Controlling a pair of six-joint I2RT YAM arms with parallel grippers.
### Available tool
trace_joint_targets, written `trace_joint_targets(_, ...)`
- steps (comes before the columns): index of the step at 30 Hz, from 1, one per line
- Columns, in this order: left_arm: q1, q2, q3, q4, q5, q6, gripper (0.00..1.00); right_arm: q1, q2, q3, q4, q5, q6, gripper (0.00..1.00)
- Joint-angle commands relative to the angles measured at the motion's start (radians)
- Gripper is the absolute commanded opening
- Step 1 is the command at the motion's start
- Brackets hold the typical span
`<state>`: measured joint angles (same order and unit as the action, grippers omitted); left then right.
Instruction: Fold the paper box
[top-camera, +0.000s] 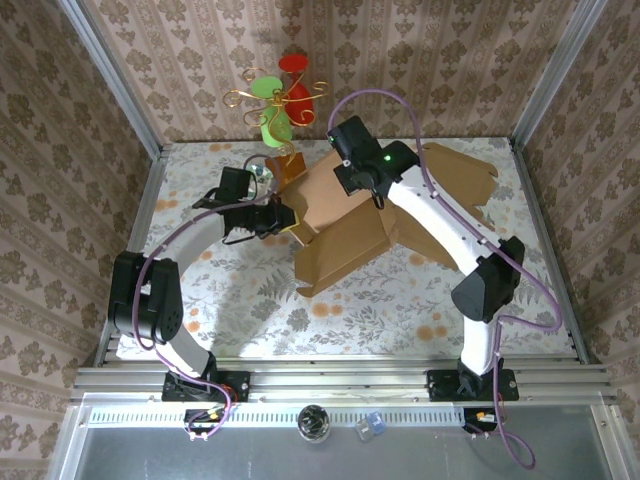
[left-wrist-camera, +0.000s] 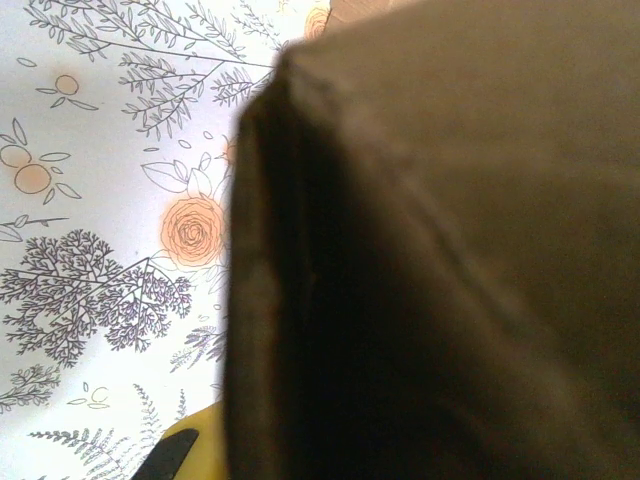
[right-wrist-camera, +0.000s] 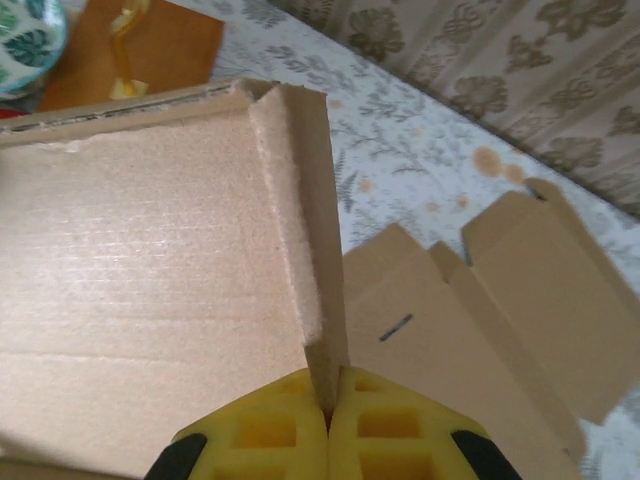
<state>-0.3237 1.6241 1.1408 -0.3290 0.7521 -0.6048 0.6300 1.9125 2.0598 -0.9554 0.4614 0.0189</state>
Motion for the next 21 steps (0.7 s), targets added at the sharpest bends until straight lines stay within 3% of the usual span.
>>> trace_joint_targets(1, -0.021, -0.009, 0.059, 0.004, 0.023, 0.008, 0.00, 0.028, 0.049, 0.058, -0.109, 0.142, 0.032, 0.00)
trace_joint_targets(6, -0.036, 0.000, 0.097, -0.051, -0.011, 0.005, 0.00, 0.049, 0.080, 0.090, -0.170, 0.264, 0.083, 0.00)
trace_joint_targets(8, -0.040, -0.001, 0.106, -0.062, -0.013, 0.009, 0.00, 0.037, 0.080, 0.086, -0.174, 0.204, 0.089, 0.00)
trace_joint_targets(12, -0.040, 0.000, 0.112, -0.075, -0.010, 0.012, 0.00, 0.013, 0.078, 0.092, -0.170, 0.094, 0.099, 0.10)
trace_joint_targets(21, -0.043, -0.004, 0.111, -0.080, -0.010, 0.017, 0.00, -0.015, 0.119, 0.178, -0.232, 0.034, 0.118, 0.17)
